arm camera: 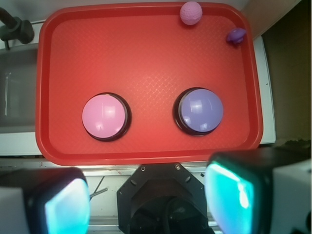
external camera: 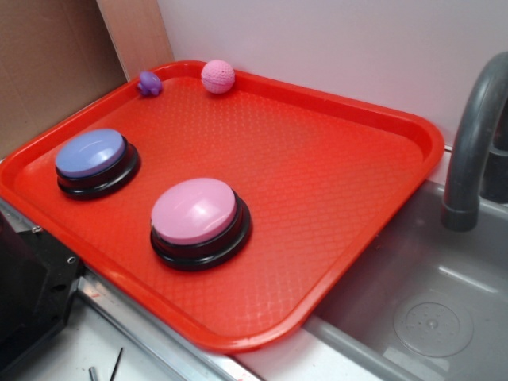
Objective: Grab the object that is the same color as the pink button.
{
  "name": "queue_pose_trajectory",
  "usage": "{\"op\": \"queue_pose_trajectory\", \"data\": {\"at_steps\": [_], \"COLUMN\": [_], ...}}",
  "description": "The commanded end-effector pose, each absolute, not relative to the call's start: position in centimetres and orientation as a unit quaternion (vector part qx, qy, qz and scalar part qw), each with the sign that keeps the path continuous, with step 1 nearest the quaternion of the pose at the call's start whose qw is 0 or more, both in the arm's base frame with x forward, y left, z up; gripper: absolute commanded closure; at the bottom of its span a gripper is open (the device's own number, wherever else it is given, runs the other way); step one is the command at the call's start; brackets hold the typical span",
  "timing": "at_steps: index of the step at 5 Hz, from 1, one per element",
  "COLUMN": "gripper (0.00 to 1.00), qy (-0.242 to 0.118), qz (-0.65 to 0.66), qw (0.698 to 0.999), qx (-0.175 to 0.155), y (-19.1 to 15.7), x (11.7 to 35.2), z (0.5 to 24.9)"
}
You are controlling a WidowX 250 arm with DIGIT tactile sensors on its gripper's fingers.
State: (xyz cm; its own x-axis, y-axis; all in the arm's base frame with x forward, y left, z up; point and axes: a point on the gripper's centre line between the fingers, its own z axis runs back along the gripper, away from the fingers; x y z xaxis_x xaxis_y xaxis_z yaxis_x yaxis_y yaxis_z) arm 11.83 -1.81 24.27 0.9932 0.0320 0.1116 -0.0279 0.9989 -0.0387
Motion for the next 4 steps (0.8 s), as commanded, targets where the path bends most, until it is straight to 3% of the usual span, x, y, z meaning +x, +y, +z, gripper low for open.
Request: {"op": "queue_pose_trajectory", "data": {"at_steps": [1,3,4], "gripper": [0.0,0.0,0.0], "qy": [-0.056,-0.113,-0.121], "qz": [0.015,-0.039,-0.05], "qw": [0.998,0.993,0.991], "qx": [-0.019,-0.006,0.008], "y": [-1.8,-0.3,0.8], "x": [11.8,13.8,15.7], "z": [24.3,23.4,22.5]}}
